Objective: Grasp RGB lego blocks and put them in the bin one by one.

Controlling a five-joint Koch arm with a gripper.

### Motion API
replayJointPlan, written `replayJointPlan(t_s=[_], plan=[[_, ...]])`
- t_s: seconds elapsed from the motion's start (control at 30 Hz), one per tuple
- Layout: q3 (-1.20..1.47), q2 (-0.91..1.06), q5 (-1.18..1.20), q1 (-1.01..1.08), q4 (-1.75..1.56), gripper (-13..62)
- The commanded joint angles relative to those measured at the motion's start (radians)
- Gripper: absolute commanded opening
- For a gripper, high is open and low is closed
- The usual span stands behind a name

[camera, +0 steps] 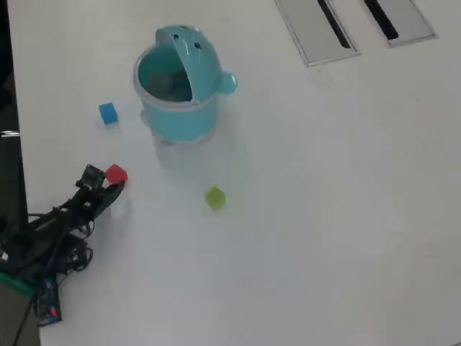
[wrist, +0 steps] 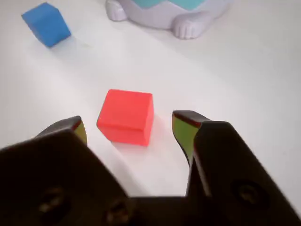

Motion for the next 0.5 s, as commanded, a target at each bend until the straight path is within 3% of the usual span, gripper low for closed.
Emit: replayJointPlan(t_s=[0.0, 0.47], plan=[[-0.095, -0.046, -0.002, -0.018, -0.028, 33.0], [-0.184, -0.235, 0.011, -0.038, -0.078, 33.0]])
